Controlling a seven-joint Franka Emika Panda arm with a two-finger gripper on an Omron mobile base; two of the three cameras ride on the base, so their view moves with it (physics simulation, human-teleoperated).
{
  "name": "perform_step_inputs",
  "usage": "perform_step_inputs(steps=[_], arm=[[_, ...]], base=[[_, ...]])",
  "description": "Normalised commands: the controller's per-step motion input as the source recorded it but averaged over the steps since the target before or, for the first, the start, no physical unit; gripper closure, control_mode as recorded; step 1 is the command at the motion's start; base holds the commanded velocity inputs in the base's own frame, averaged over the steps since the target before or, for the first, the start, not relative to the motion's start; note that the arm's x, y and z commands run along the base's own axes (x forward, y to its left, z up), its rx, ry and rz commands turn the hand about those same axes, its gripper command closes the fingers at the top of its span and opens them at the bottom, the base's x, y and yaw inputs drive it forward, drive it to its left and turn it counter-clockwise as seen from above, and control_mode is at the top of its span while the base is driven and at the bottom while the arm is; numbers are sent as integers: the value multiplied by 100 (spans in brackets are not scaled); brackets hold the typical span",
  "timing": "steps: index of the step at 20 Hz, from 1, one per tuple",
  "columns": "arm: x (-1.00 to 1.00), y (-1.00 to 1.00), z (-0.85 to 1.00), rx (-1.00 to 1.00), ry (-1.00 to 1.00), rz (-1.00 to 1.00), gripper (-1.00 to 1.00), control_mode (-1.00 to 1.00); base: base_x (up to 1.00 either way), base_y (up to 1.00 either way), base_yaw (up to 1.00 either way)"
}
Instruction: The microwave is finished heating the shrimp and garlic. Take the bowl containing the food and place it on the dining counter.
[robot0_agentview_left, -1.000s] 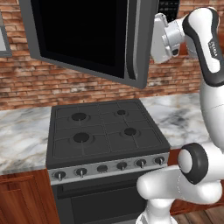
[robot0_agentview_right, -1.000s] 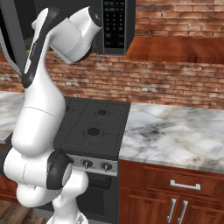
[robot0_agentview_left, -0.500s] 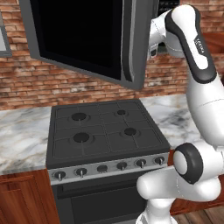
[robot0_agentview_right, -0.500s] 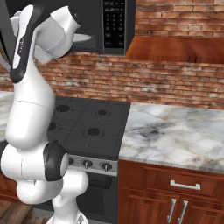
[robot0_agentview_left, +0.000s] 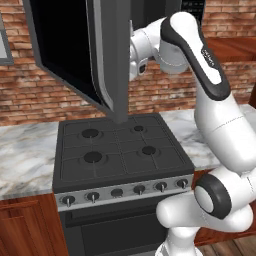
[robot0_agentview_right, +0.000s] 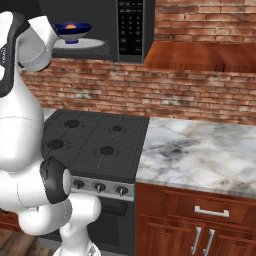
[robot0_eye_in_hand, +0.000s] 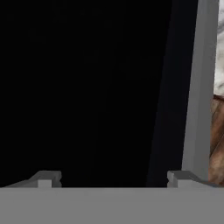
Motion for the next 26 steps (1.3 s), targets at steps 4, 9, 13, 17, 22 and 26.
perform_step_inputs(steps=[4,9,13,17,22,26], arm=[[-9,100,-1,-1,-2,-3,-100,-100],[0,57,0,-6,0,-3,-100,-100],[0,-46,0,-1,0,-7,-100,-100],[-2,-100,0,0,0,-32,-100,-100],[0,-100,-7,0,0,-39,-100,-100],[0,-100,-35,0,0,-40,-100,-100]], base=[[0,0,0],[0,0,0],[0,0,0],[0,0,0],[0,0,0],[0,0,0]])
